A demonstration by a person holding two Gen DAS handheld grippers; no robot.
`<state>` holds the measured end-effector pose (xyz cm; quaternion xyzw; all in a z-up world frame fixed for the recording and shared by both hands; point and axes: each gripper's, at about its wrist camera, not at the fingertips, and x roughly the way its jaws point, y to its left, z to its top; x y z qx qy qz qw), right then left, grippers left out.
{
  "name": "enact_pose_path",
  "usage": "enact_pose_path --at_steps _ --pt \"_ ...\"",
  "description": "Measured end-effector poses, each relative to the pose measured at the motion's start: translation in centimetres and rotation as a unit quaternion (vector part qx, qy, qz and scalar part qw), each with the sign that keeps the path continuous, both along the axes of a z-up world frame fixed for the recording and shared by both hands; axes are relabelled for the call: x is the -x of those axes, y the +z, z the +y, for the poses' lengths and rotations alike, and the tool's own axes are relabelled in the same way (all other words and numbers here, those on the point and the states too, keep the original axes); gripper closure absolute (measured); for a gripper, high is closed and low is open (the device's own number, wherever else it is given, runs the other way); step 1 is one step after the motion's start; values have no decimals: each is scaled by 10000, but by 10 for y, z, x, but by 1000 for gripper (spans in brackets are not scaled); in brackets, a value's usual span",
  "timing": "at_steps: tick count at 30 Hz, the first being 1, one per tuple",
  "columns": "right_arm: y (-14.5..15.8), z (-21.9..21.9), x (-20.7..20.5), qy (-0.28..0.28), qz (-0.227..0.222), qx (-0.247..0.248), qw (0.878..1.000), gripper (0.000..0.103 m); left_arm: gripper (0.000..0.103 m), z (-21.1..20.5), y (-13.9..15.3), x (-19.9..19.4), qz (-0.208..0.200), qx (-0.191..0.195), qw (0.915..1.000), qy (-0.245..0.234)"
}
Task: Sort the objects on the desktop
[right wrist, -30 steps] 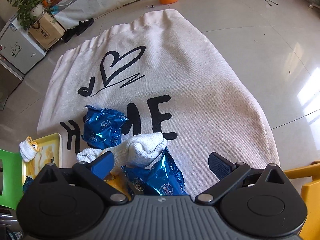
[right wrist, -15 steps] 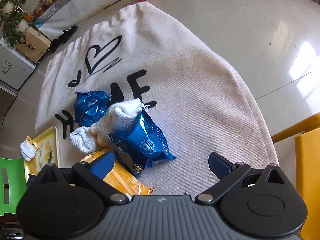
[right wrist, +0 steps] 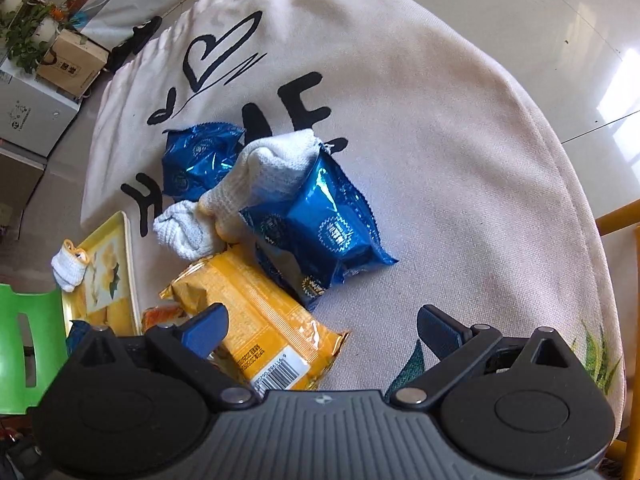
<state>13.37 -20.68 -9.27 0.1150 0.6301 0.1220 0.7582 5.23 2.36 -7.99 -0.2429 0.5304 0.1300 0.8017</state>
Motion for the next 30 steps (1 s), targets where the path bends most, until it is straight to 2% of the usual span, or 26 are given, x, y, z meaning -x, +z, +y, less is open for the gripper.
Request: enact_pose_path --at_steps 3,6,11,16,23,27,30 --pt "2 -2 0 -3 -72 38 10000 2 1 3 -2 -5 114 -83 9998 119" --pt "4 -12 -7 -294 -169 -8 9994 2 1 6 -5 -11 139 -108 9996 216" --pt "9 -19 -10 -467 -47 -278 9985 2 1 6 -7 -20 158 -586 9975 369" --pt "4 4 0 259 14 -217 9994 2 1 7 -15 -29 309 -765 9954 492" --pt "-1 27 14 901 26 -314 9954 2 1 6 -24 -36 496 -895 9933 537" --pt "-15 41 20 1101 22 227 9937 2 1 5 -30 -38 628 -1019 9915 508" --pt "-21 36 17 908 27 569 9942 3 1 4 -33 -37 698 -1046 9908 490"
